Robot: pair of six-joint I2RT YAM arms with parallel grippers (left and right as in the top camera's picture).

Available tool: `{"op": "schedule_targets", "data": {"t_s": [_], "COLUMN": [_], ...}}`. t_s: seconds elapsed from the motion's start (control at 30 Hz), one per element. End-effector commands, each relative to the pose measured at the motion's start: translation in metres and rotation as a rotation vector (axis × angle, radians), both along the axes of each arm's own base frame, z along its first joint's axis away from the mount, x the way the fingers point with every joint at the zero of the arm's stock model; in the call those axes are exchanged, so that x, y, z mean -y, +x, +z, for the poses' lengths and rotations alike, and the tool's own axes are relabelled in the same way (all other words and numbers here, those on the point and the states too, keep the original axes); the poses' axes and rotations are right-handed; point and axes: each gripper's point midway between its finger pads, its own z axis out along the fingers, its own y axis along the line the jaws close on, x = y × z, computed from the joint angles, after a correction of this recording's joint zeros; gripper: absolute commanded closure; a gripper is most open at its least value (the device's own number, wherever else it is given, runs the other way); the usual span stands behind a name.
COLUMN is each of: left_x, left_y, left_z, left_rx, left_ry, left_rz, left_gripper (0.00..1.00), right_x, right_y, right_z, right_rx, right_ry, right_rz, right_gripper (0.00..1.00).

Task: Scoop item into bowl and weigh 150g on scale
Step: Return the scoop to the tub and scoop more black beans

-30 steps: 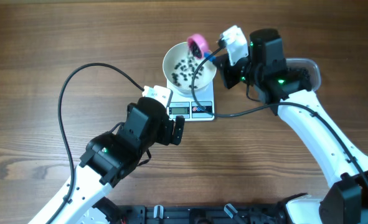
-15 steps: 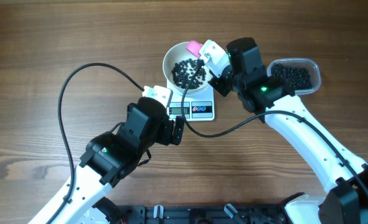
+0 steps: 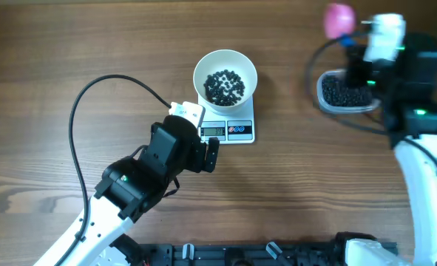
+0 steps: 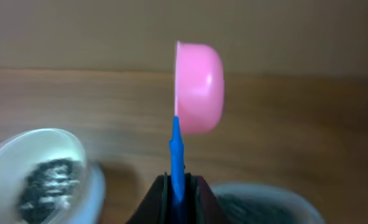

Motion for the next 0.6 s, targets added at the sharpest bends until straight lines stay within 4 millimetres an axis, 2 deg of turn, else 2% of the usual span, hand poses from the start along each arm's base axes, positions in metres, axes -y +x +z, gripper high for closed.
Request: {"op": "schedule_targets", "data": {"t_s": [0.0, 0.03, 0.1, 0.13, 0.17, 0.27, 0.4, 0.43, 0.57], "left_x": [0.0, 0.0, 0.0, 0.0, 0.0, 0.0, 0.0, 0.0, 0.0], "left_y": [0.0, 0.0, 0.0, 0.0, 0.0, 0.0, 0.0, 0.0, 0.0], "left_z": [0.001, 0.001, 0.001, 0.001, 0.001, 0.001, 0.001, 0.001, 0.001], "left_rx": [0.003, 0.003, 0.003, 0.003, 0.003, 0.003, 0.003, 0.003, 0.003], "left_ry": [0.003, 0.003, 0.003, 0.003, 0.003, 0.003, 0.003, 0.003, 0.003], "left_rz": [-0.012, -0.012, -0.012, -0.012, -0.012, -0.012, -0.012, -0.012, -0.012], "left_gripper": [0.0, 0.0, 0.0, 0.0, 0.0, 0.0, 0.0, 0.0, 0.0], "right_x": [0.063, 0.071, 0.074, 0.073, 0.081, 0.085, 0.099, 0.094, 0.036], "right_y": [-0.024, -0.034, -0.049, -0.053, -0.054, -0.048, -0.046, -0.045, -0.047], "right_z": [-0.031, -0.046, -0.076, -0.088, -0.105, -0.133, -0.153, -0.157, -0.168], "right_rx": [-0.149, -0.214, -0.347, -0.395, -0.461, -0.526, -0.586, -0.592, -0.605], "right_ry": [-0.092, -0.115, -0.16, -0.175, -0.196, -0.177, -0.229, -0.203, 0.011], "right_rz": [-0.115, -0.111, -0.048, -0.023, -0.045, -0.054, -0.1, -0.077, 0.126], "right_gripper": [0.96, 0.96, 0.96, 0.96, 0.96, 0.96, 0.96, 0.96, 0.96]}}
